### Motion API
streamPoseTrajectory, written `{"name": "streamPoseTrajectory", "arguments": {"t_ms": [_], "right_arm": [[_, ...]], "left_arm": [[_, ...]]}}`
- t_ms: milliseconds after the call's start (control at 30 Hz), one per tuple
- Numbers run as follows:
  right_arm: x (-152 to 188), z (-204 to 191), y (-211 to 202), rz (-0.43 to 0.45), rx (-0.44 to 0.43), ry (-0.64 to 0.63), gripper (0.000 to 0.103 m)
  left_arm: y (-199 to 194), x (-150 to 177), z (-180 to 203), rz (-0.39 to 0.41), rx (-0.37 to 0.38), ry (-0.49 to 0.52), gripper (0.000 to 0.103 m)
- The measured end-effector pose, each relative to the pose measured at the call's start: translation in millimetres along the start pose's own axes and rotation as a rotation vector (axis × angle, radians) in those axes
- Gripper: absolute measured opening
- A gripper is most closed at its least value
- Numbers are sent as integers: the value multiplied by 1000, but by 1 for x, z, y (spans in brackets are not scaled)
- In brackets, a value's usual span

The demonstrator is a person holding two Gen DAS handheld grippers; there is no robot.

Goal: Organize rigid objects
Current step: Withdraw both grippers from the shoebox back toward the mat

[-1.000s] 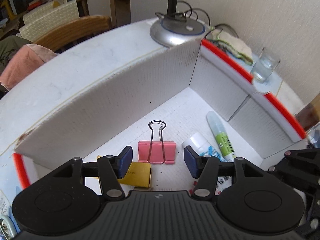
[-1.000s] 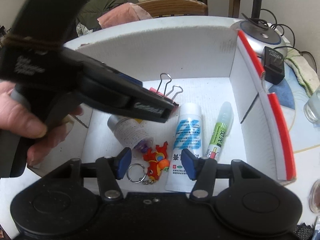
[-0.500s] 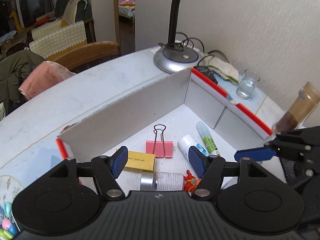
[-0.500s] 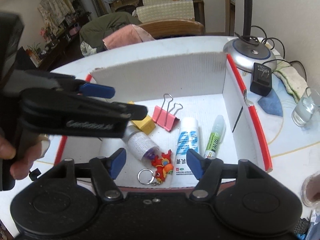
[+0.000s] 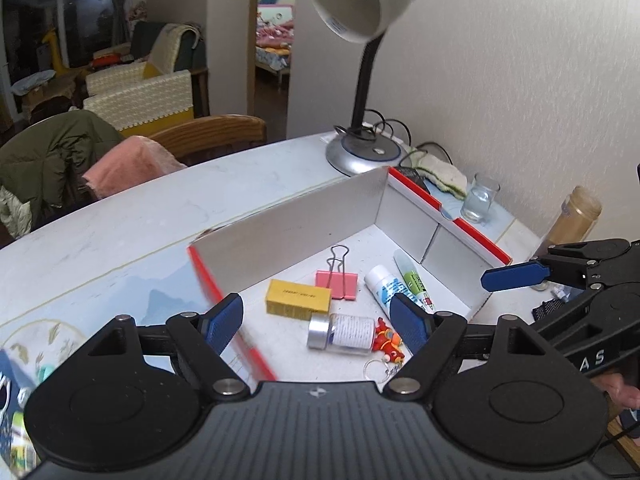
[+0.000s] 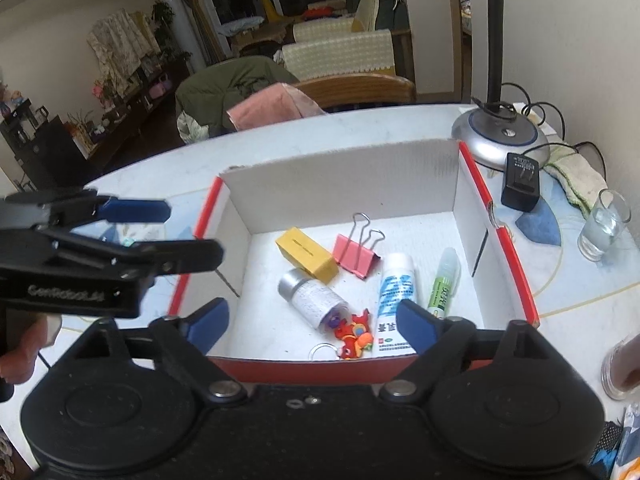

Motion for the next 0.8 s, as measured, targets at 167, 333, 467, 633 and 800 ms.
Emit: {"name": "streamPoseTrajectory", "arguments": {"t_ms": [167, 333, 467, 633, 800], "right_arm": [[4, -16, -10, 30, -9, 9, 98], [5, -42, -12, 42, -36, -4, 98], [6, -71, -10, 43, -57, -36, 98], [8, -111, 0, 27, -82, -75, 98], [12, -152, 15, 1, -111, -115, 98]], "left_arm": [[-30, 18, -19, 30, -10, -36, 87], [-58, 39, -49, 45, -27, -92, 91], [-79, 57, -78, 66, -32, -137, 99], [-101, 77, -117, 78, -61, -186, 100], [-115, 101, -153, 94, -112, -185, 101]]}}
Point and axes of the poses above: each gripper's, at about its wrist camera, not at the fingertips, and y roughly the way its jaws point, z to its right, x to its underside, the point moved 1 cm from there along y, roughly the way its jaws point
